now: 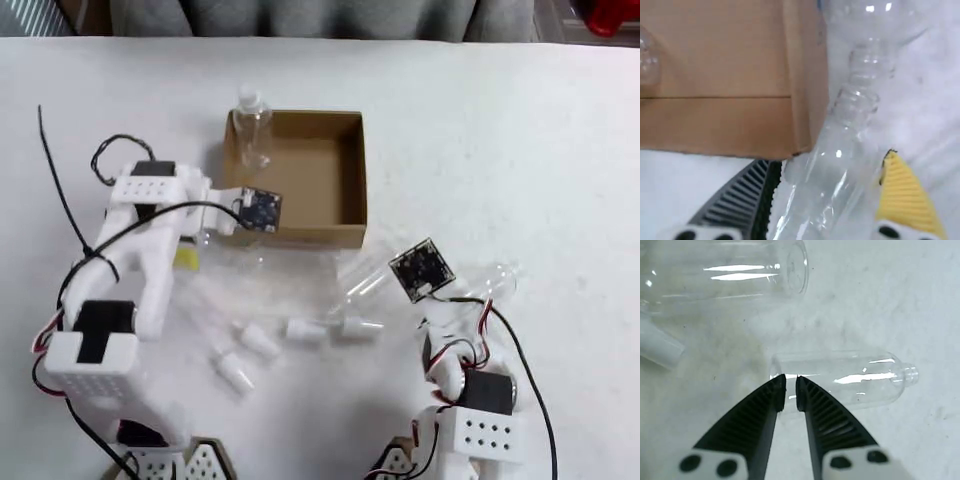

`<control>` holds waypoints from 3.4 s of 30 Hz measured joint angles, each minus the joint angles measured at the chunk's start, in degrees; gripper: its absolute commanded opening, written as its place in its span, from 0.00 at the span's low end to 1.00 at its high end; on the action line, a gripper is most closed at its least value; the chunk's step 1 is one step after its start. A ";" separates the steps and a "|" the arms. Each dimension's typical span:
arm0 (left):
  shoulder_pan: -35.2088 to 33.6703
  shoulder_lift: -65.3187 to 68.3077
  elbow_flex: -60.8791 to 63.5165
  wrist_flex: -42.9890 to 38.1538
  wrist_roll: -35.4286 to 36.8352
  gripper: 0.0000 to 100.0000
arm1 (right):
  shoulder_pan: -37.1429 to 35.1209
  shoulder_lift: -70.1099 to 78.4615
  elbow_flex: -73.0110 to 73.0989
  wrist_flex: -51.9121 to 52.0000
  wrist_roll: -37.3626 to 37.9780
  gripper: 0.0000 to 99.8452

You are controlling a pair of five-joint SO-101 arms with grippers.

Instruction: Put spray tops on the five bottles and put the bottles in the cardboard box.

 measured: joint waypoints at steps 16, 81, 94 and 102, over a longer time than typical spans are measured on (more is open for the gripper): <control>-0.09 0.09 -0.53 10.90 -0.18 0.05 | 0.00 0.00 0.00 0.00 0.00 0.02; -22.33 -26.37 27.34 -1.14 75.78 0.03 | -3.96 0.00 -1.58 0.00 0.18 0.02; -24.35 -26.37 28.75 -5.01 79.47 0.03 | -32.18 1.05 -24.97 17.67 -5.63 0.02; -24.35 -26.37 28.75 -6.15 79.47 0.03 | -58.37 4.57 -24.26 11.25 -15.03 0.02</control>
